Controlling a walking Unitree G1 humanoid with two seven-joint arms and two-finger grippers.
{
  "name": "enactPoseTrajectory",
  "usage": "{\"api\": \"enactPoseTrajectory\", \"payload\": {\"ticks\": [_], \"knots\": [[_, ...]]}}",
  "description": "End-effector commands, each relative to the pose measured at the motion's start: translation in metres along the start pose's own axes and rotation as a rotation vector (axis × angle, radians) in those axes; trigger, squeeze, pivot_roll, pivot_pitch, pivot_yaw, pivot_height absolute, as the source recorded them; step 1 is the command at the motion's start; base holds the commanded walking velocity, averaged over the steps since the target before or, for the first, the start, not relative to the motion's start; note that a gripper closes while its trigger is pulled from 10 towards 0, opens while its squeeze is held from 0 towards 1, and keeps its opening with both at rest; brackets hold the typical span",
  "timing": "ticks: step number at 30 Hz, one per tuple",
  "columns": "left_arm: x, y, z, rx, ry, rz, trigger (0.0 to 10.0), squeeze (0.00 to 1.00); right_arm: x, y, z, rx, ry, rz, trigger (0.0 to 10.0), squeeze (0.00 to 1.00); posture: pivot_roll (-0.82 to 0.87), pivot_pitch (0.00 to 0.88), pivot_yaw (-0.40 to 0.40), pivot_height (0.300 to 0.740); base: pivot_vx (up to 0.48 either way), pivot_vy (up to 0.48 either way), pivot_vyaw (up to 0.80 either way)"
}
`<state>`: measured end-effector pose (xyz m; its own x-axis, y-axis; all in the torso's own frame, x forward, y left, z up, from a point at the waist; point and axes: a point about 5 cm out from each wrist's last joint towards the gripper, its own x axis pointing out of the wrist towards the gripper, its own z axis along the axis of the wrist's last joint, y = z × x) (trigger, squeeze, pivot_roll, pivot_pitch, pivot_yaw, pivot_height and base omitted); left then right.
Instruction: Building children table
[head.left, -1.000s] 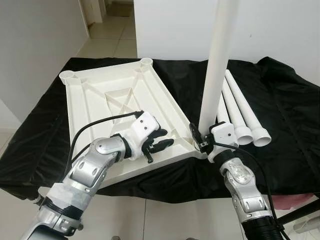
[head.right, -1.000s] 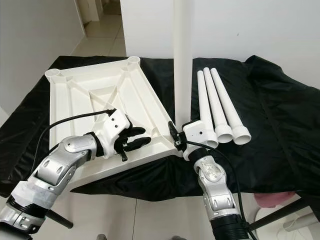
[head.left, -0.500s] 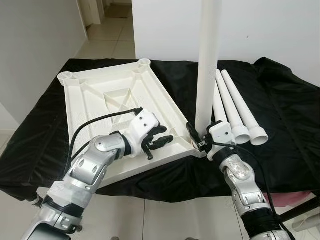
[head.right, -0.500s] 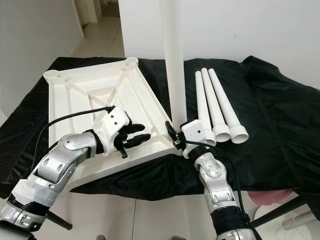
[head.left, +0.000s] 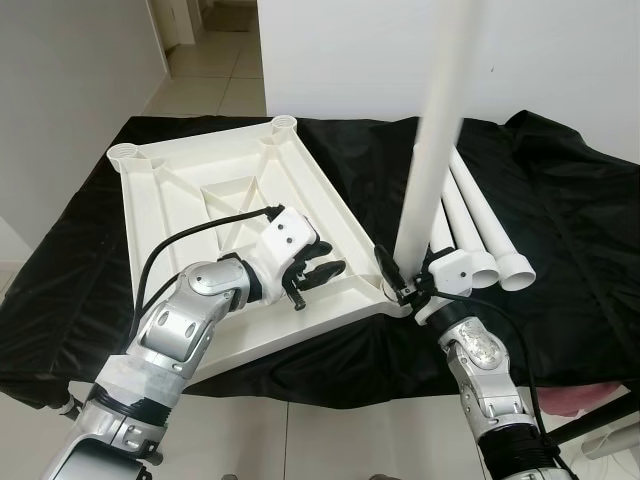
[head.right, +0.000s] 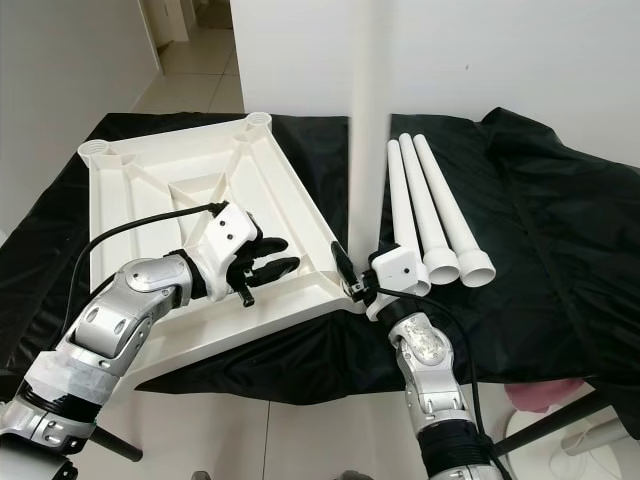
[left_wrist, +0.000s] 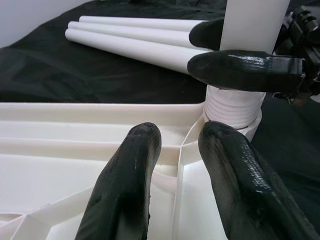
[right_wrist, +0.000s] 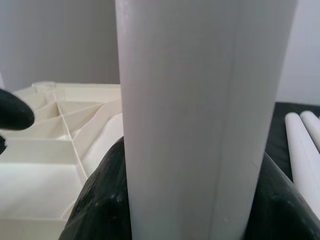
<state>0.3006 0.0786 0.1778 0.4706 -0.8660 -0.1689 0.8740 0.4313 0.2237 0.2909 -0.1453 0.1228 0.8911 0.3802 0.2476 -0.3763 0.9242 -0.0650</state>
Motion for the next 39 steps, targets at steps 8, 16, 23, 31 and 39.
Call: {"api": "enactPoseTrajectory", "payload": {"ticks": [8,16,23,31,39], "knots": [[-0.002,0.007,0.002,0.015,0.009,0.066,10.0,0.00,-0.003,-0.005,-0.024,0.116,0.148,-0.084,10.0,0.00,-0.04,0.001,0.028,0.740,0.000,0.000,0.00],[-0.002,0.007,0.003,0.016,0.007,0.074,10.0,0.00,-0.006,-0.004,-0.029,0.162,0.177,-0.103,10.0,0.00,-0.04,0.004,0.023,0.740,0.000,0.000,0.00],[-0.004,0.006,0.002,0.013,0.005,0.083,10.0,0.00,-0.016,0.007,-0.029,-0.019,0.135,-0.005,10.0,0.00,-0.04,0.011,0.018,0.740,0.000,0.000,0.00],[-0.004,0.008,0.002,0.014,0.005,0.092,10.0,0.00,-0.025,0.010,-0.032,-0.101,0.139,0.053,10.0,0.00,-0.05,0.015,0.017,0.740,0.000,0.000,0.00],[-0.005,0.008,0.002,0.015,0.006,0.095,10.0,0.00,-0.024,0.009,-0.033,-0.082,0.156,0.052,10.0,0.00,-0.05,0.019,0.018,0.740,0.000,0.000,0.00]]}}
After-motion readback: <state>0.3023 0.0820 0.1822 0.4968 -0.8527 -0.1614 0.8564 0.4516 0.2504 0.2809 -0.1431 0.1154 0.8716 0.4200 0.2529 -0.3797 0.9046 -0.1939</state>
